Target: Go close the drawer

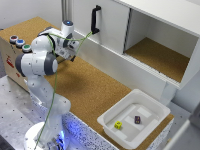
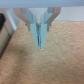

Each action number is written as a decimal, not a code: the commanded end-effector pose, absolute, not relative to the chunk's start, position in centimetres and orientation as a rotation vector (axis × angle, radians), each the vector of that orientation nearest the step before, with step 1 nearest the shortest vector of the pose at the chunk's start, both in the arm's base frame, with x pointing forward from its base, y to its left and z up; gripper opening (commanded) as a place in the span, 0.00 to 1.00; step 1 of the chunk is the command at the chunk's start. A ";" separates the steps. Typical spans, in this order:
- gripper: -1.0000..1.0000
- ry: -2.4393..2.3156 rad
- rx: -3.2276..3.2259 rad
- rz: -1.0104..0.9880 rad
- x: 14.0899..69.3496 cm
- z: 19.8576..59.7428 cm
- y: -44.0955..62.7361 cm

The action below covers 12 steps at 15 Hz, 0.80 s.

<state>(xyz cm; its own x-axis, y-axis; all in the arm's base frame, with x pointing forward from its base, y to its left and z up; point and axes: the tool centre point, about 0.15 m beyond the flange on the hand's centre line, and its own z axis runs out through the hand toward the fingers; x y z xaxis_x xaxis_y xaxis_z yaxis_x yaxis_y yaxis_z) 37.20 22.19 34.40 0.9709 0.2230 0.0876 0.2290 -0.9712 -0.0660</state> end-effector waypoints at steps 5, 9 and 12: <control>1.00 -0.353 -3.038 -0.255 34.3 39.1 5.1; 1.00 -0.358 -3.016 -0.292 33.9 41.1 -3.3; 1.00 -0.344 -3.024 -0.273 33.7 41.3 -8.4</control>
<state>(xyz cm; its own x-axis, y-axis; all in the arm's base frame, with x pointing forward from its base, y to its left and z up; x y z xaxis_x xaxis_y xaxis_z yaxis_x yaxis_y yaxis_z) 35.49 0.98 40.57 0.9711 0.2015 0.1279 0.2035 -0.9791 -0.0027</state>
